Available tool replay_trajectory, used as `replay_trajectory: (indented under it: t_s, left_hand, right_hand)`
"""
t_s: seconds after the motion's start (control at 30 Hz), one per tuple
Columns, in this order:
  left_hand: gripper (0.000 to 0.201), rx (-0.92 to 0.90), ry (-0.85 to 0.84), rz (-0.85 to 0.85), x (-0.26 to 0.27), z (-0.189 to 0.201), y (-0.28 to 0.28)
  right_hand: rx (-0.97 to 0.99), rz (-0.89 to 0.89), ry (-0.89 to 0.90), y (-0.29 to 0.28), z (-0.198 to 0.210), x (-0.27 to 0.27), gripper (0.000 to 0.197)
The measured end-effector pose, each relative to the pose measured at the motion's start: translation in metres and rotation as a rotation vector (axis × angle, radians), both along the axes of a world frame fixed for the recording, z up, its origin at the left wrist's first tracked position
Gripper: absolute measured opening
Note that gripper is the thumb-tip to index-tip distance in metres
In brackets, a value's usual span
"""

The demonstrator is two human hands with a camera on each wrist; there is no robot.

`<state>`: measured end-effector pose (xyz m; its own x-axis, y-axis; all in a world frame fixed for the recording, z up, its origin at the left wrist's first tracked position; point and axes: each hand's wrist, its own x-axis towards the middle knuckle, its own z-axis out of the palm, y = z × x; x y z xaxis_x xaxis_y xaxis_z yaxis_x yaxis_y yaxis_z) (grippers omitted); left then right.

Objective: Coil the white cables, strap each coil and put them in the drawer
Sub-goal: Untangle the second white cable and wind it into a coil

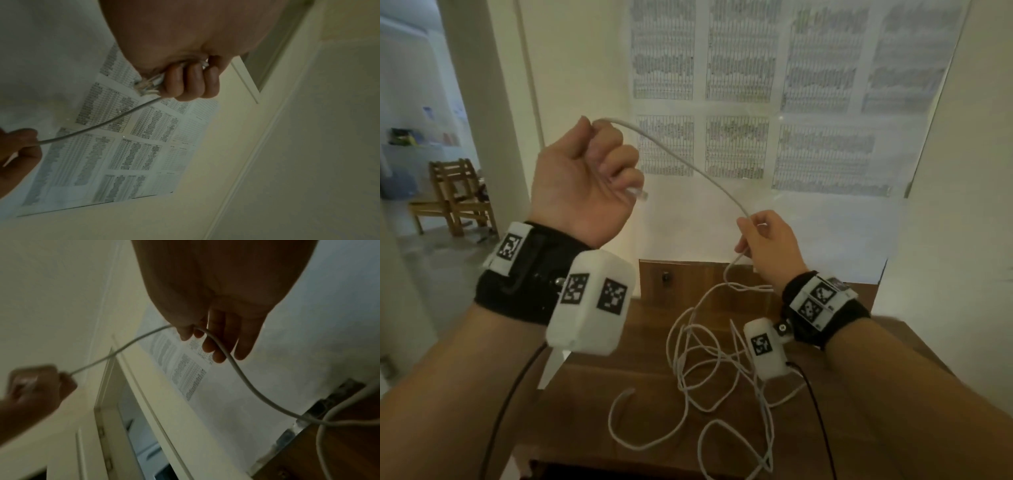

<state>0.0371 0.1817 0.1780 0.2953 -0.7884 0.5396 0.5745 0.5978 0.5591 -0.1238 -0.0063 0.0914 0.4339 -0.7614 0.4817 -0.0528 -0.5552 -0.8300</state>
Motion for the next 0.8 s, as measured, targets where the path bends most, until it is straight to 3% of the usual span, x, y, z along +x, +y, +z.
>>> replay_trajectory:
  t_s: [0.13, 0.17, 0.23, 0.3, 0.4, 0.5, 0.6, 0.67, 0.8]
  left_hand:
    - [0.028, 0.009, -0.088, 0.247, -0.027, -0.002, -0.013]
    - [0.024, 0.026, -0.208, 0.386, -0.035, -0.005, -0.018]
    - [0.018, 0.067, -0.608, 0.695, -0.046, -0.016, -0.027]
    - [0.012, 0.122, -1.009, 0.871, -0.052, -0.030, -0.034]
    - [0.013, 0.216, -1.364, 0.935, -0.050, -0.047, -0.042]
    - [0.028, 0.270, -1.665, 0.980, -0.046, -0.061, -0.049]
    - [0.043, 0.208, -1.837, 1.128, -0.040, -0.070, -0.050]
    - [0.048, 0.173, -1.912, 1.264, -0.037, -0.072, -0.049]
    - [0.037, 0.373, -1.815, 1.400, -0.025, -0.073, -0.048]
  right_hand:
    - [0.083, 0.073, -0.048, 0.010, 0.008, 0.002, 0.024]
    - [0.013, 0.068, -0.005, 0.015, 0.008, 0.003, 0.024]
    - [-0.123, 0.079, 0.125, 0.026, 0.007, 0.005, 0.018]
    - [-0.149, 0.148, 0.258, 0.035, 0.005, 0.006, 0.016]
    - [-0.219, 0.234, 0.381, 0.043, 0.004, 0.004, 0.022]
    - [-0.328, 0.263, 0.391, 0.046, 0.008, -0.001, 0.012]
    - [-0.352, 0.301, 0.409, 0.045, 0.008, -0.007, 0.019]
    - [-0.347, 0.262, 0.346, 0.043, 0.009, -0.011, 0.013]
    - [-0.266, 0.195, 0.283, 0.031, 0.008, -0.021, 0.022]
